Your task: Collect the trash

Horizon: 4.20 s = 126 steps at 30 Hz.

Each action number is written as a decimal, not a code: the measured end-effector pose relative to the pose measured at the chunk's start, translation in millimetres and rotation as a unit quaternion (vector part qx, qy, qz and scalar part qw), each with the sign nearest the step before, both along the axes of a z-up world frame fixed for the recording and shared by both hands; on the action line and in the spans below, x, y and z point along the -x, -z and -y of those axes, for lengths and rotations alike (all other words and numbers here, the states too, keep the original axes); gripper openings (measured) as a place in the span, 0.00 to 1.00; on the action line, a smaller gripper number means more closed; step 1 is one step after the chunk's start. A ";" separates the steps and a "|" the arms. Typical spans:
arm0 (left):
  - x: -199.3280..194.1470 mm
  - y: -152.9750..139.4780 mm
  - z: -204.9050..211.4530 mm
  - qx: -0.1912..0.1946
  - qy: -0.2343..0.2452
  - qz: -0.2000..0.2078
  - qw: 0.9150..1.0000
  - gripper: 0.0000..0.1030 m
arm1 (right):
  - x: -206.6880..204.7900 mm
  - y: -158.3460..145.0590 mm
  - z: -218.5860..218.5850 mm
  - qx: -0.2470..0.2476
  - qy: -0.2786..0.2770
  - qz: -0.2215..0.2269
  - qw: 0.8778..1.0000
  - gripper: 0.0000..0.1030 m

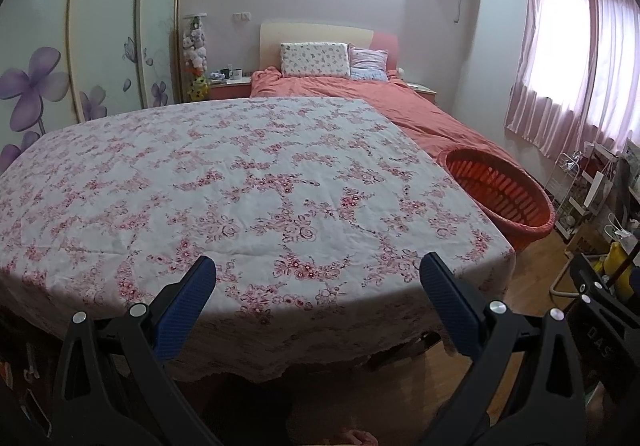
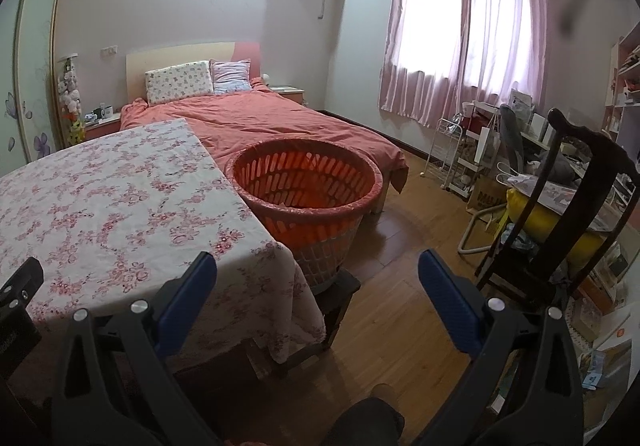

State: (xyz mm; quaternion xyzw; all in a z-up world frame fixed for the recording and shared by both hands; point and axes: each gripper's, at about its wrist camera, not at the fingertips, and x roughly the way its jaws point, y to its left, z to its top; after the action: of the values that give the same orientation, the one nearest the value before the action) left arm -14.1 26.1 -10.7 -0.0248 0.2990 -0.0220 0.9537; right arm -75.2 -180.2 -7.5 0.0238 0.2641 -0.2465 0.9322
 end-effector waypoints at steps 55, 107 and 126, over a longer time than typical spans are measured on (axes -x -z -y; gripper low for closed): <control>-7.2 -5.3 27.6 -0.014 0.020 -0.001 1.000 0.98 | -2.1 -3.8 13.6 -0.012 0.012 0.001 1.000 0.96; -8.3 -5.2 24.7 -0.015 0.019 -0.004 1.000 0.98 | -4.1 -4.6 11.8 -0.017 0.009 0.000 1.000 0.96; -5.7 -3.4 20.5 -0.021 0.014 -0.004 1.000 0.98 | -5.6 -4.6 9.0 -0.018 0.009 0.000 1.000 0.96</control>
State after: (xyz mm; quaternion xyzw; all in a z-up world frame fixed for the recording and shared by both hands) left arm -8.4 5.5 -7.3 -0.0004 0.3038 -0.0292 0.9523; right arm -69.6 -189.2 -2.9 0.0429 0.2684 -0.2498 0.9293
